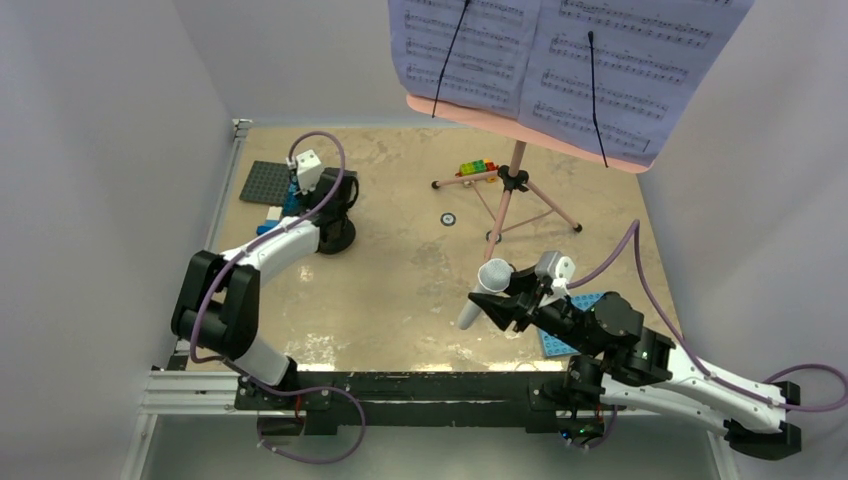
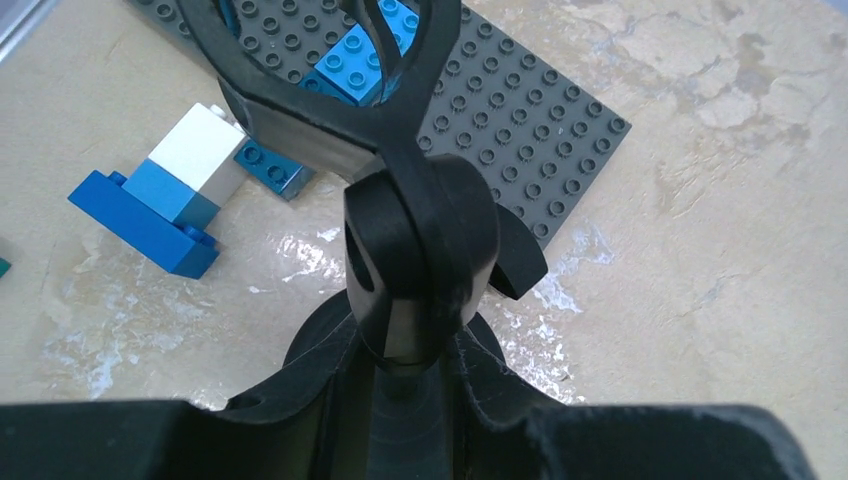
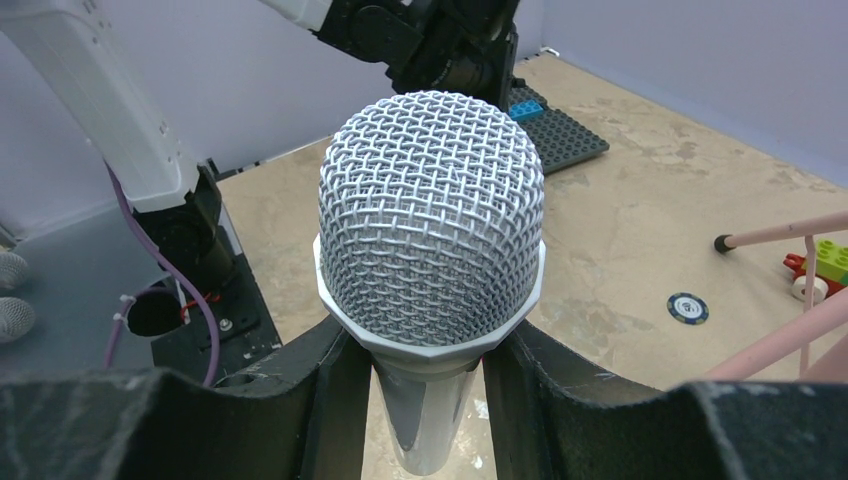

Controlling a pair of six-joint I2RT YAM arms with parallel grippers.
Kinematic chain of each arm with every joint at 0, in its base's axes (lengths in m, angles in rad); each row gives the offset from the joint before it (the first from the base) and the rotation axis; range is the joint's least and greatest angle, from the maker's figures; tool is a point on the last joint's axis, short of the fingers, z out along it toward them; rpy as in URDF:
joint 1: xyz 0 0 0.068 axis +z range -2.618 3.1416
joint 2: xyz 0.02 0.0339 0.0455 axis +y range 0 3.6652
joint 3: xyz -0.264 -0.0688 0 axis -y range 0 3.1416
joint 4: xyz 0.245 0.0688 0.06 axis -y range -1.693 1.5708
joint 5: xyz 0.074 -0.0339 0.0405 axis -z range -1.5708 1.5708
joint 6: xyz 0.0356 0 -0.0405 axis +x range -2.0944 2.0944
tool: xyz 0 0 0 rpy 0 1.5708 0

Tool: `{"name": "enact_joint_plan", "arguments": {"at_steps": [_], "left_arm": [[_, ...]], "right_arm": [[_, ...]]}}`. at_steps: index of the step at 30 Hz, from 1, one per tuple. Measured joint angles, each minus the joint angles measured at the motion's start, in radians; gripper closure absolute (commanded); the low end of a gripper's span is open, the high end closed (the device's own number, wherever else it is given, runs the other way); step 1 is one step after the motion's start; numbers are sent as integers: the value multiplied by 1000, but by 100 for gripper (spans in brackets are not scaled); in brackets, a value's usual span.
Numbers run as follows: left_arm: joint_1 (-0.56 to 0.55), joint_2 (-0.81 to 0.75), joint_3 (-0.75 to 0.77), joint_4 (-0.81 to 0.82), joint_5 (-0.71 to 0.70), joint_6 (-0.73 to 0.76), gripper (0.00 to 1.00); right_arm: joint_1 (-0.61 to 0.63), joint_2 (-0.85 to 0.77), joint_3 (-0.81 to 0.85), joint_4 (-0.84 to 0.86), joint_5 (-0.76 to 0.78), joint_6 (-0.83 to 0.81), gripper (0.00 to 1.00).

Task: Pack up the instrument practice props

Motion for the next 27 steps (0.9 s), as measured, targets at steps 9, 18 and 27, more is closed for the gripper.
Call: {"name": "enact_joint_plan", "arguments": {"at_steps": [9,18,27], "left_arm": [[-74,69,93,-146,-101,-19,72],[-90,43,16,-179,-64,-24,40],[-99,-90,-23,-207,-6,-29,34]], "right_arm": [[0,-59,-15,-30,5,4,100],[0,-63,-18,-43,5,4,100],[0,-52,-18,-46,4,12,100]]}}
